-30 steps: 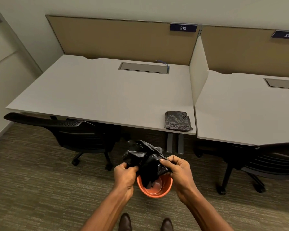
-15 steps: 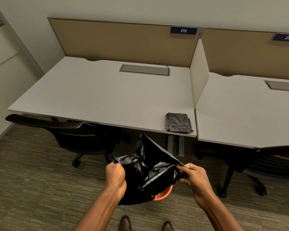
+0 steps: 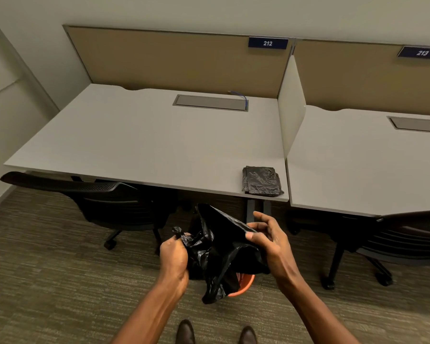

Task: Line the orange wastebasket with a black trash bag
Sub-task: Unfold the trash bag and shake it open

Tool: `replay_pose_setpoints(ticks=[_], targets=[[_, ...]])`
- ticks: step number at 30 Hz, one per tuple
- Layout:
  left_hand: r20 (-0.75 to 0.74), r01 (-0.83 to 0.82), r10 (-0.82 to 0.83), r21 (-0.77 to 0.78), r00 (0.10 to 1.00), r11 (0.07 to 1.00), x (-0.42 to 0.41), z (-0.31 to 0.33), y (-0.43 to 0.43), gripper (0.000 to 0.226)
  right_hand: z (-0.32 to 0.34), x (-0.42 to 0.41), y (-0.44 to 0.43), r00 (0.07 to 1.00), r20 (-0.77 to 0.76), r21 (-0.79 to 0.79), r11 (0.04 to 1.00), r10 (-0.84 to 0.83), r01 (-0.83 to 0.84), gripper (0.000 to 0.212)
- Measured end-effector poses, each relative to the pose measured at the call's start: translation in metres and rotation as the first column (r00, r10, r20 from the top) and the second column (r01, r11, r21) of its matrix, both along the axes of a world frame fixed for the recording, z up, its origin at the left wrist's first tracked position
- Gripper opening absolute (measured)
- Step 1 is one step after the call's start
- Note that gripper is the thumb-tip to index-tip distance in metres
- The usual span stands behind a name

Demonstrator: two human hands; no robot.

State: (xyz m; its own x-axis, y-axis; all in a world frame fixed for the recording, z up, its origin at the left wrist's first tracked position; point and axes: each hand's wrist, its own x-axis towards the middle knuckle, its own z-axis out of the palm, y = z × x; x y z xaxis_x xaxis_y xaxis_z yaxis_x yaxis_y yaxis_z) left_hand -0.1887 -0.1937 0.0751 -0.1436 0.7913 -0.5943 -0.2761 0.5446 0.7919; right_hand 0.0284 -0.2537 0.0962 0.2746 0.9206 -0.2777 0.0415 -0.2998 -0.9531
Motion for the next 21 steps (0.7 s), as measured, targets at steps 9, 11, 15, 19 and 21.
replay_pose_setpoints(ticks=[9, 11, 15, 19, 21], targets=[[0.006, -0.055, 0.055, -0.036, 0.998, 0.998, -0.003, -0.004, -0.002, 0.027, -0.026, -0.005, 0.010, 0.852, 0.434, -0.298, 0.845, -0.294, 0.444, 0.019], [0.015, -0.094, 0.094, -0.045, 0.995, 0.995, -0.005, -0.005, -0.001, 0.031, -0.038, 0.005, 0.011, 0.846, 0.375, -0.337, 0.795, -0.379, 0.505, 0.021], [0.122, -0.218, 0.234, -0.131, 0.964, 0.967, -0.009, -0.005, 0.003, 0.032, -0.062, 0.017, 0.010, 0.810, 0.286, -0.374, 0.719, -0.511, 0.586, 0.018], [0.167, -0.306, 0.351, -0.246, 0.921, 0.920, -0.012, -0.008, 0.009, 0.037, -0.076, 0.026, 0.008, 0.689, 0.071, -0.474, 0.583, -0.722, 0.660, 0.028], [0.168, -0.271, 0.325, -0.281, 0.931, 0.921, -0.012, -0.008, 0.010, 0.040, -0.077, 0.030, 0.008, 0.626, -0.017, -0.532, 0.537, -0.780, 0.655, 0.032]])
